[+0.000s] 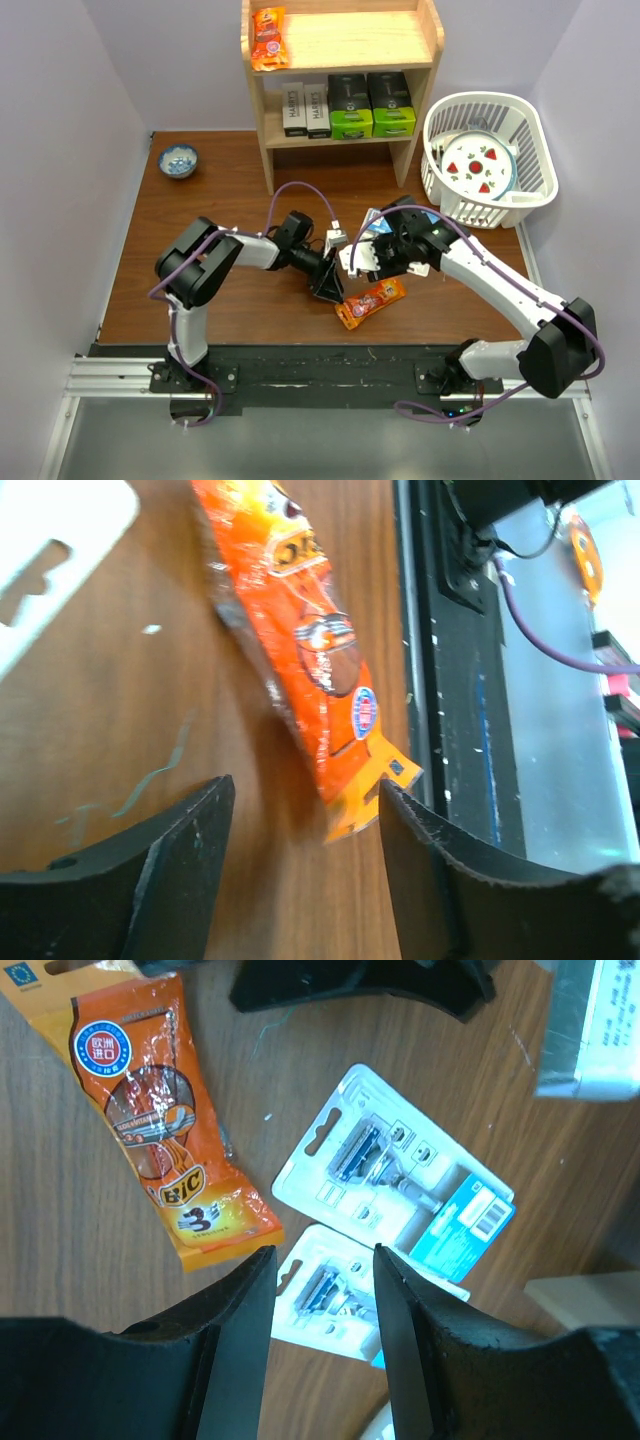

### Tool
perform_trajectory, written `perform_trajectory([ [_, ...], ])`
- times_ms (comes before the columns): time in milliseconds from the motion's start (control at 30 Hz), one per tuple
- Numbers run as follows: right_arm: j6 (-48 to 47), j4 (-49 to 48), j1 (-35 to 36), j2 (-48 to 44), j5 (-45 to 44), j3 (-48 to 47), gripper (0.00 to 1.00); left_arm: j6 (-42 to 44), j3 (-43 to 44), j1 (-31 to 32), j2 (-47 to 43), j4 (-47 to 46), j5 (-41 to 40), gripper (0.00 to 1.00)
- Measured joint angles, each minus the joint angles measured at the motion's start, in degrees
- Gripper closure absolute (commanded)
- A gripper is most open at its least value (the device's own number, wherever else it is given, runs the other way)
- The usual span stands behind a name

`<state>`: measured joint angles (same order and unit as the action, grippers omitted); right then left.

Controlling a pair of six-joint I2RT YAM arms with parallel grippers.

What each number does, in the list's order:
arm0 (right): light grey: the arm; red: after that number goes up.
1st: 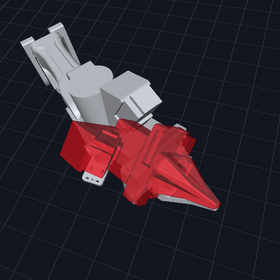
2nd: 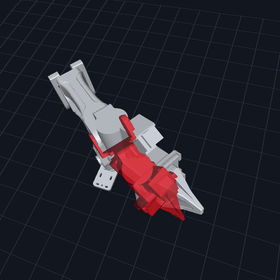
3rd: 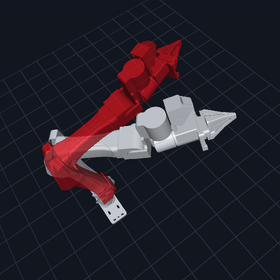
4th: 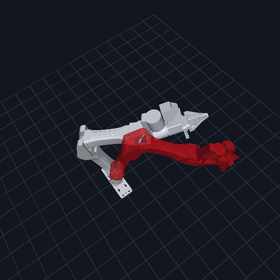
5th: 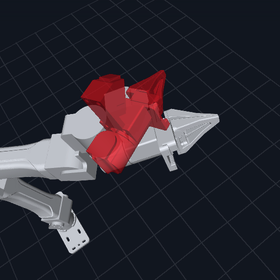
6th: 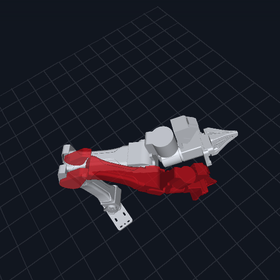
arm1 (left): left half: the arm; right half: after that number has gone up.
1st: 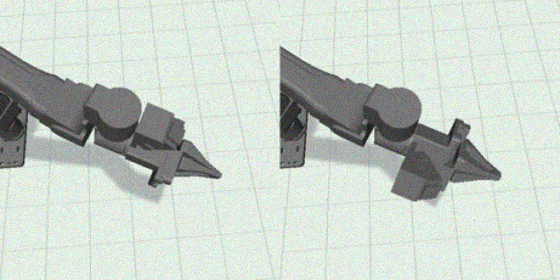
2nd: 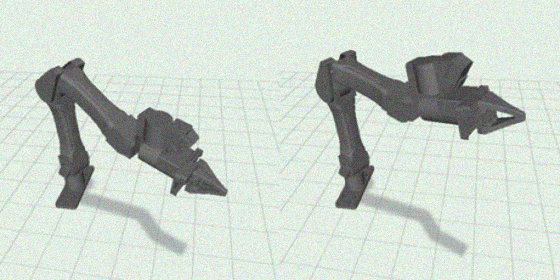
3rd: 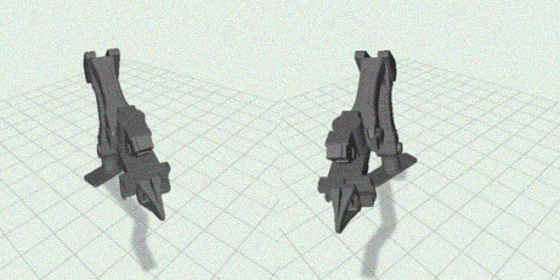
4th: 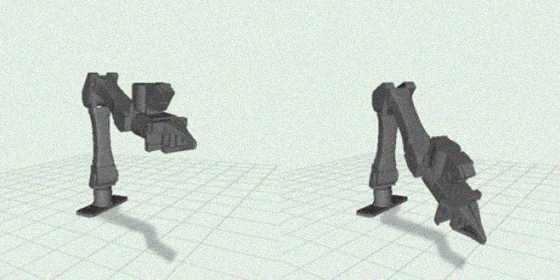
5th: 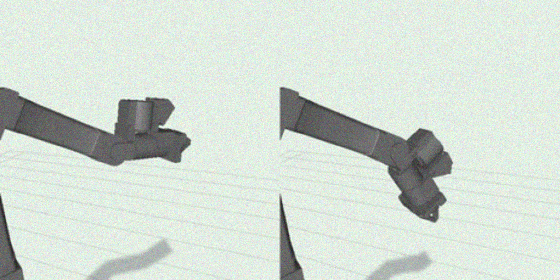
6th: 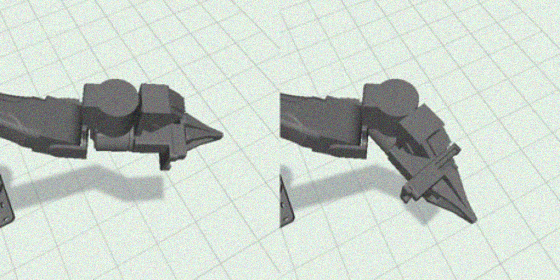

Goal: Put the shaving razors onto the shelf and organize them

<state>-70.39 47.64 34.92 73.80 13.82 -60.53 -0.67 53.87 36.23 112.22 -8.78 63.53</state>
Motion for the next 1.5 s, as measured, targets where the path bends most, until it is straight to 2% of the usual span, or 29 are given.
perform_trajectory([
  [200, 1.51, -1.53, -0.59, -0.04, -0.83, 0.79, 0.53, -0.24, -0.35, 3.1, 0.33, 0.9, 0.83, 0.46],
  [300, 2.08, -2.27, -0.59, -0.04, -0.83, 0.79, 0.53, -1.42, -1.14, 4.63, 0.33, 0.5, 0.42, 0.55],
  [400, 2.32, -2.47, -0.59, -0.04, -0.83, 0.79, 0.53, -2.73, -1.22, 5.68, 0.44, 0.59, -0.94, 0.77],
  [433, 2.32, -2.56, -0.61, -0.04, -0.85, 0.79, 0.53, -2.86, -1.18, 5.92, 0.61, 0.87, -2.03, 0.92],
  [467, 2.32, -2.64, -0.7, -0.04, -0.87, 0.79, 0.53, -3.04, -1.09, 5.99, 0.9, 1.11, -2.54, 1.0],
  [700, 7.19, -7.19, -2.69, -0.31, -3.17, 0.79, 0.55, -2.71, -0.7, 5.49, -1.07, 5.66, -6.08, 1.0],
  [900, 17.7, -16.85, -10.86, -0.59, -10.73, 0.37, 0.55, 4.04, 1.33, 2.03, -14.6, 16.33, -7.65, 1.0],
  [1033, 23.08, -21.77, -14.34, 0.11, -15.61, -1.16, 0.54, 7.78, 7.85, -0.52, -21.7, 18.95, -7.39, 1.0],
  [1167, 27.04, -23.54, -16.39, 2.54, -17.66, -4.07, 0.54, 8.22, 15.89, -3.26, -23.32, 18.91, -5.46, 1.0],
  [1333, 29.59, -24.11, -16.87, 3.82, -17.79, -4.48, 0.53, 4.61, 27.08, -5.2, -22.6, 15.37, -3.54, 1.0],
  [1500, 30.82, -24.09, -16.87, 3.87, -17.77, -4.48, 0.54, -2.14, 40.61, -7.02, -19.54, 6.43, -1.44, 1.0],
])
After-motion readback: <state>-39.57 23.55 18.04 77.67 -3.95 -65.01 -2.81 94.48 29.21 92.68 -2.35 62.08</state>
